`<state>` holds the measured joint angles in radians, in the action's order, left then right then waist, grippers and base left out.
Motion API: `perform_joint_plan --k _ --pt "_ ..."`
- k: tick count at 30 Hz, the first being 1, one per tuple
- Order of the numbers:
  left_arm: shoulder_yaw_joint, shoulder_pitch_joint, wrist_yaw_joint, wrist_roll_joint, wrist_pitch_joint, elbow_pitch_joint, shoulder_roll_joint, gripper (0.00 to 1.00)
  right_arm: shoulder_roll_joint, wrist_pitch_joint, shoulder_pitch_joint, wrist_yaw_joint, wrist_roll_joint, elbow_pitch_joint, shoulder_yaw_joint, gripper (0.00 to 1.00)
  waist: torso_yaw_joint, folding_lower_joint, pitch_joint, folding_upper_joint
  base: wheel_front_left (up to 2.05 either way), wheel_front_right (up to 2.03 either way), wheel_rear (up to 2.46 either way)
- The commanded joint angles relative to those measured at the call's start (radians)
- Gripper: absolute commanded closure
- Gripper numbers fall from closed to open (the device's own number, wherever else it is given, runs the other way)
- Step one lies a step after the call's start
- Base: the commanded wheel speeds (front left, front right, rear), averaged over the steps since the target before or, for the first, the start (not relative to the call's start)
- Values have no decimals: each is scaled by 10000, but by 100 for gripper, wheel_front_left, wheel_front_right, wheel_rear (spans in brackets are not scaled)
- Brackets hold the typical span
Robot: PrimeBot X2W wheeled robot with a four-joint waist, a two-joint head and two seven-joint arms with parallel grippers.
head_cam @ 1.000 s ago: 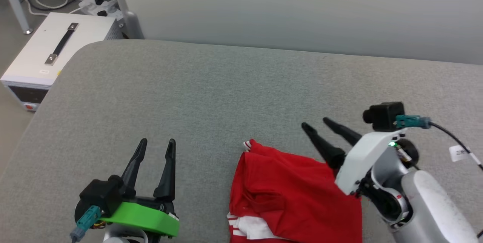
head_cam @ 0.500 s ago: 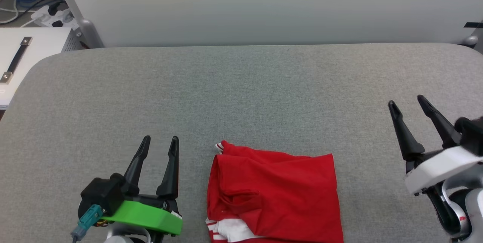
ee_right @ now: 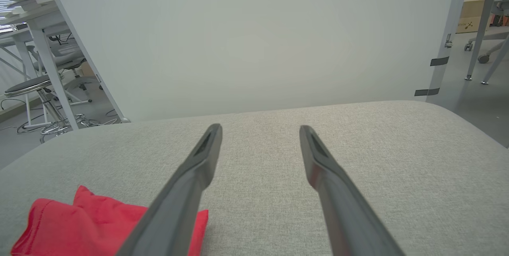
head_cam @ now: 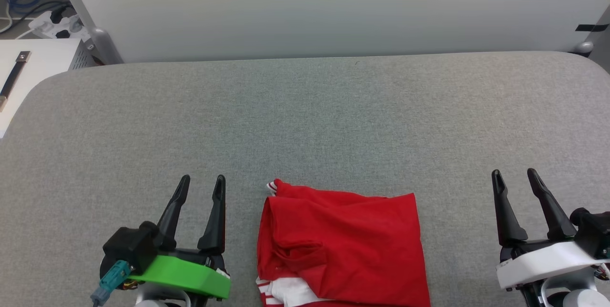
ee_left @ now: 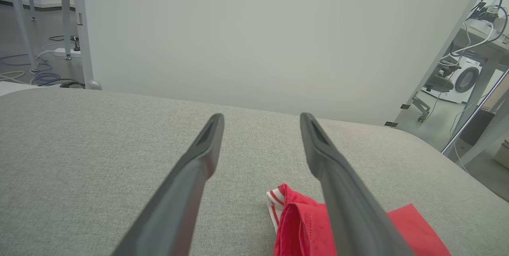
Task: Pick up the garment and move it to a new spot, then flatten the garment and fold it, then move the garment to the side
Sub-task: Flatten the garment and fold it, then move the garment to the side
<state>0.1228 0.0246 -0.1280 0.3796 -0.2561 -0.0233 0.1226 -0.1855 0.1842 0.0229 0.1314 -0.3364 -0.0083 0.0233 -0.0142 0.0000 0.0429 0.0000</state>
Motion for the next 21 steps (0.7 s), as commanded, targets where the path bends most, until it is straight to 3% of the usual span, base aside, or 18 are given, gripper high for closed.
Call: perform_joint_plan --k 1,21 --pt "-29 144 -27 -53 -57 -25 -65 0 56 104 97 -7 83 59 42 0 16 0 0 0 0 0 0" --pt "66 149 -27 -81 -57 -127 -120 0 20 89 35 -7 -107 367 197 0 222 0 -76 0 0 0 0"
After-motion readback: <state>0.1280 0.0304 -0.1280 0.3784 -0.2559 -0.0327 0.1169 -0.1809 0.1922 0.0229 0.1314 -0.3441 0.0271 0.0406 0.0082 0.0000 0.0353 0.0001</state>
